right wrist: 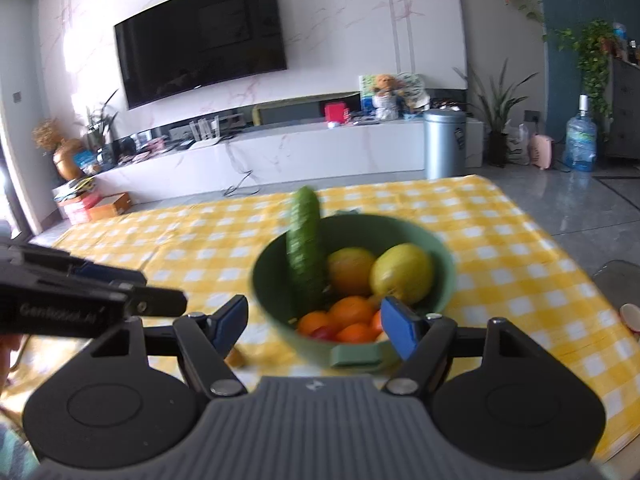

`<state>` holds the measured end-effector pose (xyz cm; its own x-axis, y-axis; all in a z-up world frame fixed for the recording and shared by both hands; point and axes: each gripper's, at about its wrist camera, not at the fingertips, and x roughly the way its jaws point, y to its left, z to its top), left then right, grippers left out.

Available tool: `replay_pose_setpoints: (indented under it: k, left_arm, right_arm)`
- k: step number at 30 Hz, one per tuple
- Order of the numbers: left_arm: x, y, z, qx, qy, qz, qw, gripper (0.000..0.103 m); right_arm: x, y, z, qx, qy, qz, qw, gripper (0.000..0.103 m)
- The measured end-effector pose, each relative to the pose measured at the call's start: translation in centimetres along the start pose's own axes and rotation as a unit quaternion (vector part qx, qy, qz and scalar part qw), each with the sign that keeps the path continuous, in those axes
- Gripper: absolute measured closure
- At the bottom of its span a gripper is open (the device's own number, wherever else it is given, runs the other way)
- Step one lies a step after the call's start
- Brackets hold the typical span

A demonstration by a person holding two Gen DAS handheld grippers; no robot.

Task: Organize fruits
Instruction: 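Move both tools back from the colander toward the remaining brown kiwis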

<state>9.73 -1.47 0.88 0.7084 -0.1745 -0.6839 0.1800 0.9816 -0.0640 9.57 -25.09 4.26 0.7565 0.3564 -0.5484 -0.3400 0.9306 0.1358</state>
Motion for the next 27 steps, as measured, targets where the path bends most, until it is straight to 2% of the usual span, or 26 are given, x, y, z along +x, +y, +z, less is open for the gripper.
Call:
replay_pose_setpoints:
  k: [6, 13, 21, 27]
  left_arm:
    - [-0.4, 2.7, -1.4, -0.028, -0.005, 0.006, 0.9996, 0.043]
    - [-0.7, 5.7, -3.1, -0.060, -0.017, 0.017, 0.9979, 0.043]
    - [-0.4, 9.0, -4.4, -0.112, -0.023, 0.021, 0.9932, 0.043]
    - [0.5, 10.4, -5.3, -0.131, -0.021, 0.029, 0.9907, 0.043]
  right_arm:
    - [1.0, 3.1, -1.4, -0.026, 0.028, 0.022, 0.999, 0.032]
    - [2.8, 5.0, -2.4, -0.029, 0.051, 0.025, 0.998, 0.032]
    - [4.7, 6.7, -3.7, -0.059, 0.072, 0.013, 0.996, 0.033]
    - [6.4, 7.0, -3.6, -0.054, 0.079, 0.011, 0.995, 0.041]
